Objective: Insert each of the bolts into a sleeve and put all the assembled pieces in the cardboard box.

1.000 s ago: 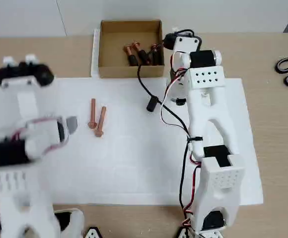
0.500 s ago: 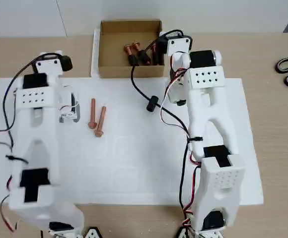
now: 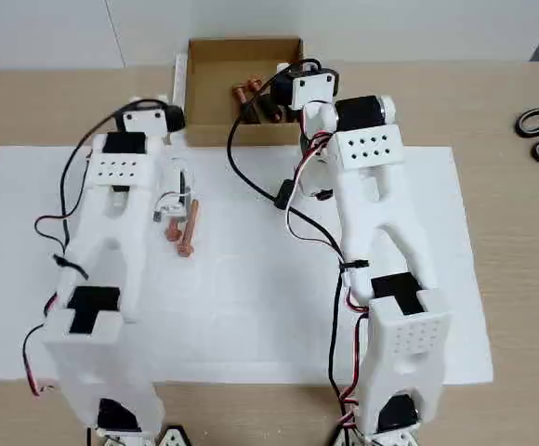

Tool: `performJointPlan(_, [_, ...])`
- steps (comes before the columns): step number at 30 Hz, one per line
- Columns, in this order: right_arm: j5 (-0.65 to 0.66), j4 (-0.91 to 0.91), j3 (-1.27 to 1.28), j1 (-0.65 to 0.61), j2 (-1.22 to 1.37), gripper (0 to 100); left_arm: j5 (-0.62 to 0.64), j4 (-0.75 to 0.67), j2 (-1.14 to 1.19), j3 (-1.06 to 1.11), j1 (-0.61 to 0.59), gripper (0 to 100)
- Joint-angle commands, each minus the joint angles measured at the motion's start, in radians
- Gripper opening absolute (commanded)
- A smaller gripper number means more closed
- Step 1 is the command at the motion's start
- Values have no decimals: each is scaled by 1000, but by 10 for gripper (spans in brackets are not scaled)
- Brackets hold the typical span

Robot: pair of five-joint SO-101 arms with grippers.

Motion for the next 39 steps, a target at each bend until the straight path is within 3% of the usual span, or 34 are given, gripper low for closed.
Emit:
performJointPlan(1, [12,10,-5,-1,-59,4,8,-32,23,-41,3,111])
performJointPlan(15, [12,8,-5,1,-54,4,9,-89,117,-41,9,6])
performJointPlan(24, [14,5,-5,1,-54,4,-2,-6,118,-116,2,6])
performJointPlan(32, [14,5,-5,2,-54,4,-230,259,118,-464,2,6])
performJointPlan(39, [14,8,-5,2,-56,4,-606,267,127,-527,-87,6])
